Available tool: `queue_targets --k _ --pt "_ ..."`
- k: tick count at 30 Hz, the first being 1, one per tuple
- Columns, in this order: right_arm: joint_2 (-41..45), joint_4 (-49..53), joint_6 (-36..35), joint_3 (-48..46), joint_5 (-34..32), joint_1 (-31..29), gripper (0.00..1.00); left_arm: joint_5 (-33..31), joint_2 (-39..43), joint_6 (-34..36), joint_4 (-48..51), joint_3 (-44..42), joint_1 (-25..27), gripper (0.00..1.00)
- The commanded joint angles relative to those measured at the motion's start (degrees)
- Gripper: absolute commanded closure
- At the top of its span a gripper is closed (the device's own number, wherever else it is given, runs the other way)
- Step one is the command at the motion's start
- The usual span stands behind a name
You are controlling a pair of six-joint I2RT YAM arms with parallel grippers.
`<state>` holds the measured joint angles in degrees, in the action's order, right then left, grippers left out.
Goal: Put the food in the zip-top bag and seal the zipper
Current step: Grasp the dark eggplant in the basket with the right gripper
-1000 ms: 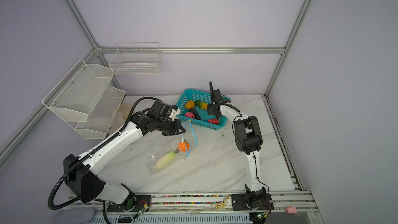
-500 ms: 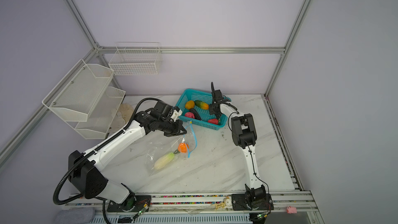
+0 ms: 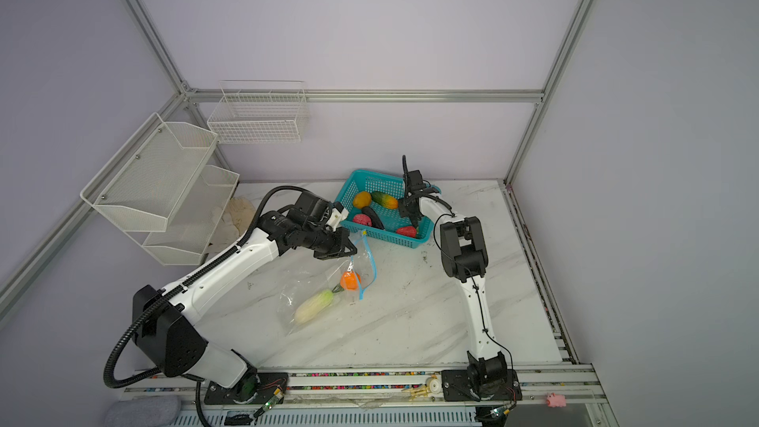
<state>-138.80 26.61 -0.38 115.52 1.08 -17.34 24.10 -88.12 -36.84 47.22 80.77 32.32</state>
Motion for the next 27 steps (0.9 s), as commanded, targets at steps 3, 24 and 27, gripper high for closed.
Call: queue_targets --k 3,24,27 --pt "0.1 0.9 -0.3 1.1 0.6 0.3 0.53 0.5 0.8 0.3 -1.9 3.9 -0.2 1.0" --pt "5.6 1.4 1.0 0.8 -0.6 0.3 0.55 1.6 0.5 0.2 -2.3 4.0 -0.2 1.0" --pt "6.5 1.4 1.1 0.5 -0.6 0.3 0.55 1.8 0.6 0.3 -2.4 4.2 -0.2 1.0"
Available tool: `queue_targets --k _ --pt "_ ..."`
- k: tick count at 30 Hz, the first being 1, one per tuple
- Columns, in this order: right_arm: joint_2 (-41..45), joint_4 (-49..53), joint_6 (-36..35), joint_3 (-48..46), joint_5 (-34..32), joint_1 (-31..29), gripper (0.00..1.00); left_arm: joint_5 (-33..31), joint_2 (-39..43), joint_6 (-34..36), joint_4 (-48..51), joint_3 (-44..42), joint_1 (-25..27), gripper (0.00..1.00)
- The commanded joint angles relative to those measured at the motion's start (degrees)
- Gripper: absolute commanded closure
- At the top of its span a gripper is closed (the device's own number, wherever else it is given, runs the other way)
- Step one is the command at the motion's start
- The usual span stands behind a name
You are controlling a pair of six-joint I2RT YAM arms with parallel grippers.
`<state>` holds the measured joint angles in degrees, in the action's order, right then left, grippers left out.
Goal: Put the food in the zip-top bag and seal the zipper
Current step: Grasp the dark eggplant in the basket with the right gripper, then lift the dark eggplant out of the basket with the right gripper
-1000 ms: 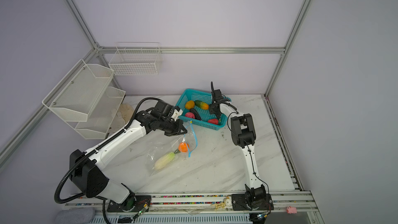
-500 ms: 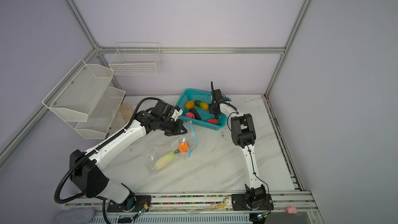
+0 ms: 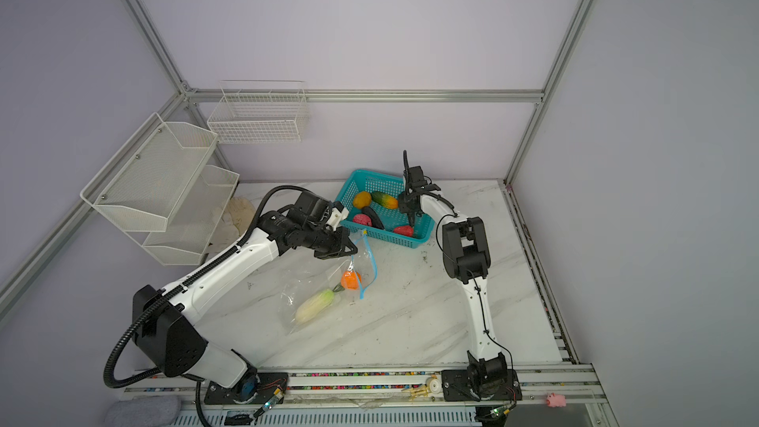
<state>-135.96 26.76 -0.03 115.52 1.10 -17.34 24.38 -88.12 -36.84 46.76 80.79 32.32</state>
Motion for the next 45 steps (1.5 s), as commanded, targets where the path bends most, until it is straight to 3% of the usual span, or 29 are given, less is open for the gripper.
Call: queue_targets --k 1,20,31,39,45 --pt "3.8 1.4 0.7 0.5 -0.6 0.2 0.55 1.5 0.6 0.5 -1.9 4.2 -0.2 1.0" --pt "6.0 -1.1 1.9 -2.6 -1.2 0.3 0.58 0.8 2.1 0.3 -2.3 2.2 -0.2 1.0" --pt "12.3 -6.1 3.1 -6.7 -1.4 0.3 0.64 1.2 1.6 0.2 -2.9 2.5 -0.2 1.0" --pt "18.5 -9.5 7.3 -11.5 -0.4 0.3 0.66 1.6 0.8 0.2 -3.0 3.2 -0.2 1.0" --pt "26.2 -12.3 15.8 -19.1 2.9 0.3 0.65 1.6 0.3 0.0 -3.0 3.6 -0.2 1.0"
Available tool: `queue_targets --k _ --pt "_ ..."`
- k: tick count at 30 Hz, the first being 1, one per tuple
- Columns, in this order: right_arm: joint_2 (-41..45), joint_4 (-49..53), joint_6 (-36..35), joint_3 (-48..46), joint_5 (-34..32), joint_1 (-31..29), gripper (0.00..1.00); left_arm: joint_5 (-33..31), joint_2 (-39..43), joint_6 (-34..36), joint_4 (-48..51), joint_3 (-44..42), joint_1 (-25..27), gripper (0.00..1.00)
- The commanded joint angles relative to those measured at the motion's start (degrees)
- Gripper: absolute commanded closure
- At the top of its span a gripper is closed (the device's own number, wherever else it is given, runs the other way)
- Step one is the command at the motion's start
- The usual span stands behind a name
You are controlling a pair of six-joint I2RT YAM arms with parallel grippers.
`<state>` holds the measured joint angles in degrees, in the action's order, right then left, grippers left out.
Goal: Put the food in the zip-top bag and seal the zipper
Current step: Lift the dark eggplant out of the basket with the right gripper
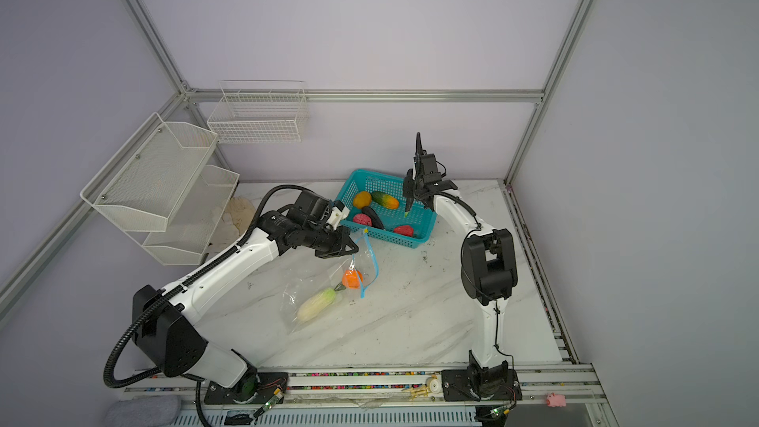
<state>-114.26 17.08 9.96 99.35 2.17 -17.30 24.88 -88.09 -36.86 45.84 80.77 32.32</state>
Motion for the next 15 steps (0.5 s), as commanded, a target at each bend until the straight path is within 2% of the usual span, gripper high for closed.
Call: queue_targets --k 1,9,15 --pt "6.1 -3.2 7.2 -4.4 2.1 0.2 0.65 1.1 0.2 0.0 -2.1 3.8 -0.2 1.0" --pt "24.5 -18.4 24.9 -25.2 7.3 0.0 0.66 1.1 -0.6 -0.1 -2.2 4.5 -0.2 1.0" --pt "33.0 -23.3 34.0 -34.9 4.2 -3.7 0.66 0.8 -0.4 -0.6 -2.6 4.7 -0.3 1.0"
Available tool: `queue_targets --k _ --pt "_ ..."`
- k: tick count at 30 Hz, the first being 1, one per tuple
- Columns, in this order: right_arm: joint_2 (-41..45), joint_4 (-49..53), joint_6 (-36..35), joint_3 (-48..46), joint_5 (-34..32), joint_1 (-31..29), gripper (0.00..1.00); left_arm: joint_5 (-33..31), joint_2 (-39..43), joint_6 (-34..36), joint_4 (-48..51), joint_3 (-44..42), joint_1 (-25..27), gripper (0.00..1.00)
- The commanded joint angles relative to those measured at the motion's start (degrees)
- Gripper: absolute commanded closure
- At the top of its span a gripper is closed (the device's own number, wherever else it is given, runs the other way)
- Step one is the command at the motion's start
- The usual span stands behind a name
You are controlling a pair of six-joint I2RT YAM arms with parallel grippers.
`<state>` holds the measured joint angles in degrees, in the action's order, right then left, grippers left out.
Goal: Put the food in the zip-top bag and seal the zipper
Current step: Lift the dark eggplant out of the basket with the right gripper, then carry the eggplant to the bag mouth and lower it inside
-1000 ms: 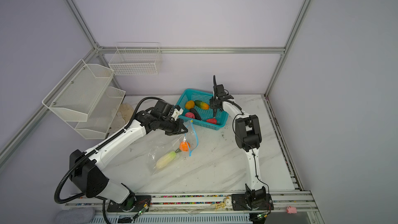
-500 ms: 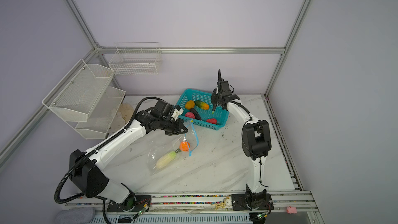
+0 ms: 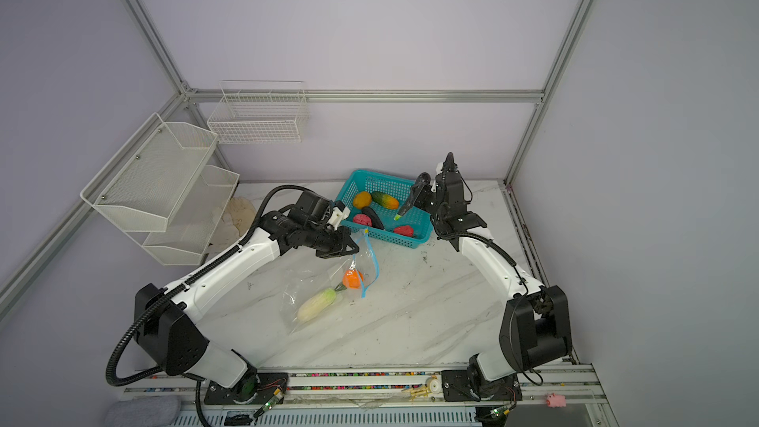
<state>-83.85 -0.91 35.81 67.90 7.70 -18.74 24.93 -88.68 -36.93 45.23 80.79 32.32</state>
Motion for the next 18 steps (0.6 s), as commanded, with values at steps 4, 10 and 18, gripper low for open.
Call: queue_targets --k 4,10,18 --pt "6.7 -6.5 12.9 -7.1 -7.6 -7.3 0.67 0.4 0.2 -0.9 -2.3 4.6 -0.2 1.0" --pt "7.8 -2.4 21.2 -8.2 -14.8 -13.2 0.72 0.4 0.3 -1.2 -2.9 4.4 -0.2 1.0" --pt "6.9 1.2 21.2 -7.7 -17.1 -17.7 0.72 0.0 0.4 -1.3 -3.1 4.5 -0.3 1.0"
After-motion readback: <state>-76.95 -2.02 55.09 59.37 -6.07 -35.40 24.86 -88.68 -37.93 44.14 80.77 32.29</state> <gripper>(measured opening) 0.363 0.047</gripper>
